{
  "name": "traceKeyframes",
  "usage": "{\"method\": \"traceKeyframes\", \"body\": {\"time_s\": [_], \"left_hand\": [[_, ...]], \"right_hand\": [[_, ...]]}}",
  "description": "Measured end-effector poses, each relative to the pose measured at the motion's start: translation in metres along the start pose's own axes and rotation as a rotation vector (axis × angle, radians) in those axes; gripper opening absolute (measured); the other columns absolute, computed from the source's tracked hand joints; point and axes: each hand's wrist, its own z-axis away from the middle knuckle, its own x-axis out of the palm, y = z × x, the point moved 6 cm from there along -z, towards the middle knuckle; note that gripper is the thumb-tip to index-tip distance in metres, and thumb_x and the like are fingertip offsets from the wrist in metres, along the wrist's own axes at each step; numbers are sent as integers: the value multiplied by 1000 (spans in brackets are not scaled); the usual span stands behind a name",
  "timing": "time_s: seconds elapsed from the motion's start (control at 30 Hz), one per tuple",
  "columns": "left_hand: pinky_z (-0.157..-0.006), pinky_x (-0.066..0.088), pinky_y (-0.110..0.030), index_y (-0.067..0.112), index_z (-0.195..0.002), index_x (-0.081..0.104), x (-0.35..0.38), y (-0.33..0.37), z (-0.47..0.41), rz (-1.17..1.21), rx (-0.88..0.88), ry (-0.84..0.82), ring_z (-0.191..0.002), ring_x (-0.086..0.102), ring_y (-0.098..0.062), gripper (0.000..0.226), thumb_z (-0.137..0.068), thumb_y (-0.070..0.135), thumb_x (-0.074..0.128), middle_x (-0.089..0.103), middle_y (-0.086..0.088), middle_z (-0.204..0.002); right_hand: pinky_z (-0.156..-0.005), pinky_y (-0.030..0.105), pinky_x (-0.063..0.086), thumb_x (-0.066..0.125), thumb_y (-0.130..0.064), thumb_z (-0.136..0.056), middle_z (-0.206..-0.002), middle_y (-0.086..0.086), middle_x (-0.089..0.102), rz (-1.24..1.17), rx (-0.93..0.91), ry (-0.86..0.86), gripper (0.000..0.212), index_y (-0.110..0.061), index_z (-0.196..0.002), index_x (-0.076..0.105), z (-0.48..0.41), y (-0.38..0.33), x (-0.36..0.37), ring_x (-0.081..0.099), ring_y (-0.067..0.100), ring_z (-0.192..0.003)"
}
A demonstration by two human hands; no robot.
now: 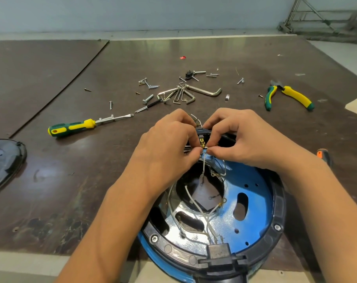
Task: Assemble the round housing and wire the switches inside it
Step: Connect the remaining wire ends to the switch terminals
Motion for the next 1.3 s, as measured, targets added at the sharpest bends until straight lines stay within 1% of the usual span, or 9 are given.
{"method": "traceKeyframes", "body": {"time_s": [0.27, 0.43, 0.5, 0.57, 0.67, 0.73, 0.8, 1.1, 1.3], "left_hand": [[-83, 52, -41, 28, -80, 71, 0, -2, -1, 15, -19, 14, -102, 55, -8, 6, -82, 34, 72, 54, 14, -112], [-84, 52, -40, 30, -81, 70, 1, -2, -2, 19, -26, 7, -100, 55, -8, 6, -83, 34, 73, 53, 13, -110], [-84, 52, -40, 30, -81, 69, 1, -2, -2, 24, -26, 8, -98, 55, -8, 6, -83, 34, 73, 53, 13, -109], [-83, 52, -39, 31, -81, 68, 1, -2, -3, 22, -24, 10, -97, 55, -8, 7, -84, 35, 73, 53, 13, -108], [-84, 53, -38, 29, -80, 68, 1, -2, -3, 20, -25, 14, -97, 55, -8, 9, -84, 35, 73, 53, 12, -108], [-84, 53, -38, 28, -81, 68, 2, -2, -4, 19, -23, 16, -97, 55, -8, 9, -84, 35, 73, 54, 11, -108], [-84, 53, -37, 29, -80, 67, 2, -2, -4, 22, -20, 14, -97, 55, -7, 9, -84, 34, 73, 54, 11, -108], [-83, 52, -33, 30, -82, 67, 1, -2, -4, 22, -12, 25, -96, 55, -8, 8, -84, 34, 73, 54, 11, -107], [-80, 49, -29, 31, -82, 66, 0, -1, -3, 14, -4, 31, -93, 55, -8, 7, -85, 31, 73, 53, 11, -106]], "right_hand": [[-86, 22, 47, 82, -22, -79, -108, -13, 62, 16, 6, 15, 9, -27, -73, 76, -2, 1, 1, 59, -1, -101], [-88, 23, 47, 82, -25, -79, -107, -12, 64, 30, 5, 28, 14, -34, -76, 71, -3, 2, 0, 59, 1, -101], [-84, 22, 48, 82, -27, -78, -103, -12, 65, 25, 5, 50, 18, -34, -87, 68, -4, 3, -1, 61, 3, -99], [-81, 14, 47, 81, -31, -78, -102, -15, 65, 11, 18, 63, 29, -31, -101, 62, -4, 5, -1, 61, 0, -98], [-83, 8, 45, 77, -37, -78, -113, -16, 62, 23, 34, 33, 47, -32, -120, 57, -5, 7, 3, 57, -5, -103], [-90, 14, 45, 77, -35, -82, -118, -13, 62, 75, 20, 10, 53, -27, -131, 59, -7, 6, 6, 57, -2, -105], [-92, 19, 45, 76, -32, -84, -118, -10, 63, 106, 5, 10, 49, -25, -131, 62, -8, 5, 6, 58, 4, -107], [-88, 13, 44, 77, -34, -84, -116, -10, 64, 121, 15, 17, 45, -27, -127, 64, -10, 7, 7, 58, 3, -106], [-103, 35, 49, 76, -29, -81, -120, -14, 64, 8, 55, -8, 54, -31, -131, 56, -4, 7, 1, 58, 6, -115]]}}
